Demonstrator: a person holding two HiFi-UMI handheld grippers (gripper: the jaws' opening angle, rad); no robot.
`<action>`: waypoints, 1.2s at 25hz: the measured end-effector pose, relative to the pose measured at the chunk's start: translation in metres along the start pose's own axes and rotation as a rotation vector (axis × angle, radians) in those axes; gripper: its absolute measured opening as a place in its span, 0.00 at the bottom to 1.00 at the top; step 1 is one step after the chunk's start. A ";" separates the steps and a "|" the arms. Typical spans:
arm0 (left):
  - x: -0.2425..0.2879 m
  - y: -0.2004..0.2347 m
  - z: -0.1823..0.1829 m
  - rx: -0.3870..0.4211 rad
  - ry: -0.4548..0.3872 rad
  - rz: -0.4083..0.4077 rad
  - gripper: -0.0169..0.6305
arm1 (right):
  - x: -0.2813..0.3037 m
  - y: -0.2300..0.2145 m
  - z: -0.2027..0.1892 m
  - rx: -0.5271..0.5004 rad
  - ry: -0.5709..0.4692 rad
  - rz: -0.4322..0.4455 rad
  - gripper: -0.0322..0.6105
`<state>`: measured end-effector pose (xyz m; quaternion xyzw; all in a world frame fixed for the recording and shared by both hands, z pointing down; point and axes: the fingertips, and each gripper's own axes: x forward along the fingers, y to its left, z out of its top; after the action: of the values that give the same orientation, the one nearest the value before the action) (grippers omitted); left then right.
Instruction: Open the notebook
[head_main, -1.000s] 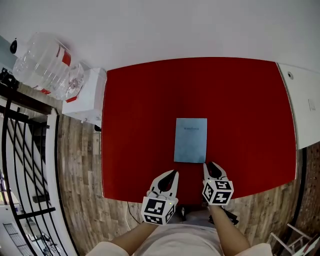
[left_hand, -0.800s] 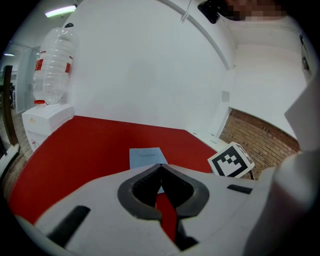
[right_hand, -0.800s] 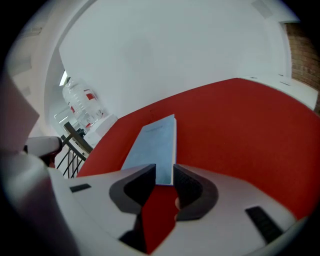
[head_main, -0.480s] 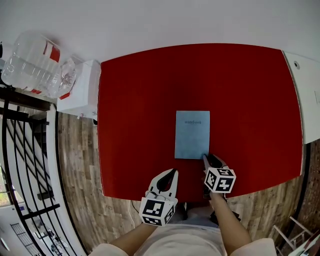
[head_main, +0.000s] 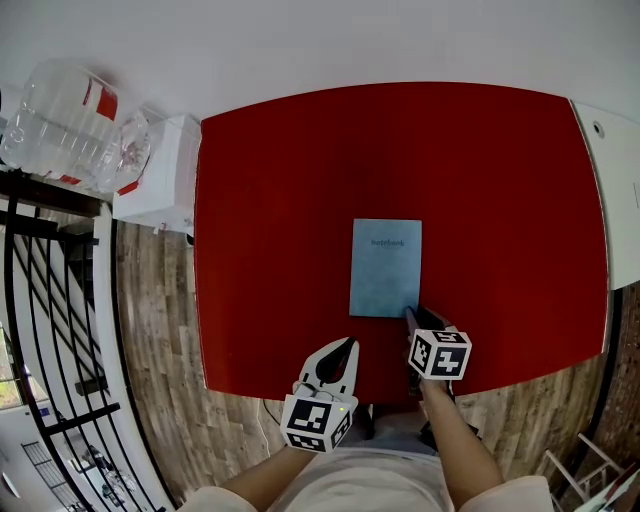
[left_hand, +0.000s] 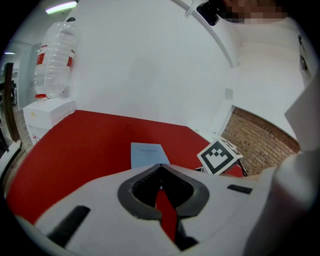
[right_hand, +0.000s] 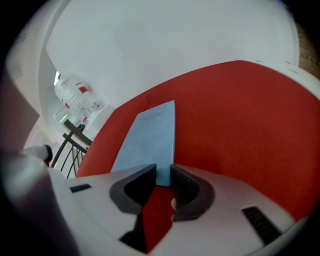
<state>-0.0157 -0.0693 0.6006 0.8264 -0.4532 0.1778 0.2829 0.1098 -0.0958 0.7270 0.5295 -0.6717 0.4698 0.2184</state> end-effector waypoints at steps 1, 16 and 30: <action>0.000 0.000 0.000 0.000 0.000 0.001 0.03 | -0.001 0.000 0.000 -0.006 0.005 -0.005 0.18; -0.003 0.004 -0.005 -0.015 0.004 0.028 0.03 | -0.014 0.002 0.017 0.043 -0.060 0.072 0.08; -0.019 0.012 0.000 -0.031 -0.022 0.051 0.03 | -0.080 0.103 0.062 -0.404 -0.212 0.100 0.07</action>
<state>-0.0360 -0.0621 0.5944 0.8120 -0.4800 0.1686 0.2860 0.0558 -0.1092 0.5936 0.4874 -0.7967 0.2779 0.2247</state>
